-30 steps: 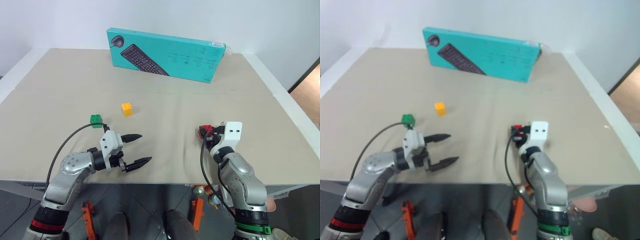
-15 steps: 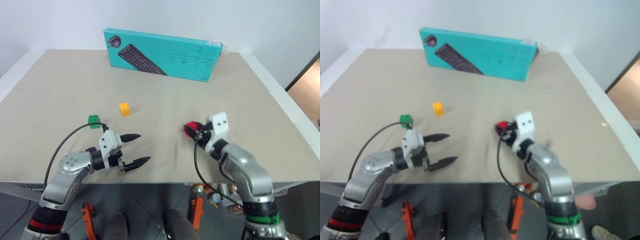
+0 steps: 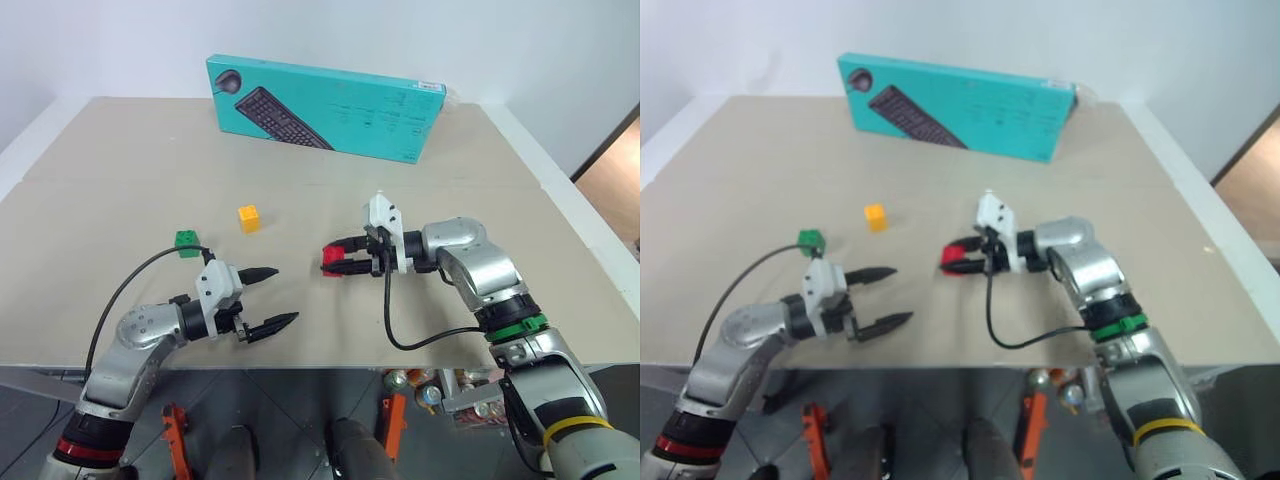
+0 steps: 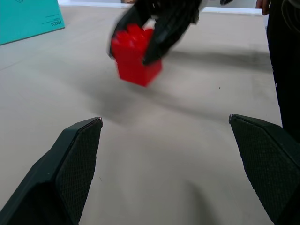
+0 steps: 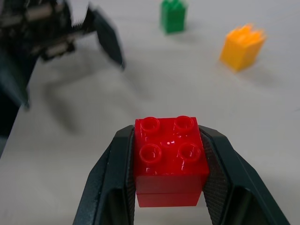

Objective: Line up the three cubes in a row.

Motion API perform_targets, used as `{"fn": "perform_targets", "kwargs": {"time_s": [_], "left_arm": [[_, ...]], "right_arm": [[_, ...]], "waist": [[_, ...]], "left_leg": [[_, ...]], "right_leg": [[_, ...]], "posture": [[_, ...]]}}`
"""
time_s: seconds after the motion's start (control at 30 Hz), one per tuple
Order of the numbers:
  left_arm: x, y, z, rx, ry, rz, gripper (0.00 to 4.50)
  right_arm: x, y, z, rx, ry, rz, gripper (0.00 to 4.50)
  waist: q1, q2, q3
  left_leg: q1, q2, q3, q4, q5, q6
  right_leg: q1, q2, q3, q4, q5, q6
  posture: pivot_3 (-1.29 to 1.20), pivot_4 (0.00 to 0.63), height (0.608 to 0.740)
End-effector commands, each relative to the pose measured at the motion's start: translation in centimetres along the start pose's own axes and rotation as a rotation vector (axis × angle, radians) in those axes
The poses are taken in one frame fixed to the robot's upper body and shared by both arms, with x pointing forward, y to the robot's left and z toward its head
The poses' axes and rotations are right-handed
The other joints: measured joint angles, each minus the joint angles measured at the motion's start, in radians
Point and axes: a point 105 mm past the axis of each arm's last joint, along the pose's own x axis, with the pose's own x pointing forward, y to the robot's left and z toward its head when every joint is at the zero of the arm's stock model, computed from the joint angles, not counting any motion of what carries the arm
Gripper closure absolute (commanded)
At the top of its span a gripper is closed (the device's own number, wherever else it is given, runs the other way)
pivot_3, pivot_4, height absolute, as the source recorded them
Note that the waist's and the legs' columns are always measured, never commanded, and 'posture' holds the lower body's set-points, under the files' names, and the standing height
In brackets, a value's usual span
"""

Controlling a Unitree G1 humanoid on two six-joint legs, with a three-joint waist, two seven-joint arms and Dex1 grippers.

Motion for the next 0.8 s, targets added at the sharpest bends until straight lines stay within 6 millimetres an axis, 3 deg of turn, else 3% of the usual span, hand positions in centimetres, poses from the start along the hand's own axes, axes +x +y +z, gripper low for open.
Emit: {"fn": "perform_targets", "kwargs": {"time_s": [0.03,0.53,0.73,0.77,0.8], "left_arm": [[-0.7,0.1,1.2,0.047,-0.023,0.033,0.0],[-2.0,0.3,1.0,0.05,0.011,0.073,0.0],[-1.7,0.3,1.0,0.052,0.013,0.07,0.0],[-1.7,0.3,1.0,0.052,0.013,0.069,0.0],[-1.7,0.2,1.0,0.051,0.013,0.068,0.0]], "right_arm": [[-0.1,-0.5,0.9,-0.064,-0.013,0.042,3.23],[1.1,-0.6,1.1,-0.096,-0.063,0.083,3.23],[1.4,-0.6,0.2,-0.109,-0.04,0.078,3.23],[1.4,-0.6,0.1,-0.107,-0.034,0.081,2.16],[1.4,-0.6,-0.1,-0.115,-0.023,0.087,1.9]], "waist": [[-0.001,0.0,0.0],[-0.002,0.0,0.0],[-0.002,0.0,0.0],[-0.002,0.0,0.0],[-0.002,0.0,0.0]], "left_leg": [[0.0,0.0,0.0,0.0,0.0,0.0],[0.001,0.0,0.0,0.0,0.0,0.0],[0.001,0.0,0.0,0.0,0.0,0.0],[0.001,0.0,0.0,0.0,0.0,0.0],[0.001,0.0,0.0,0.0,0.0,0.0]], "right_leg": [[0.0,0.0,0.0,0.0,0.0,0.0],[0.0,0.0,0.0,0.001,-0.001,-0.005],[0.0,0.0,0.0,0.001,-0.001,-0.004],[0.0,0.0,0.0,0.001,-0.001,-0.004],[0.0,0.0,0.0,0.001,-0.001,-0.004]], "posture": [[0.0,0.15,0.74],[0.0,0.15,0.74],[0.0,0.15,0.74],[0.0,0.15,0.74],[0.0,0.15,0.74]]}}
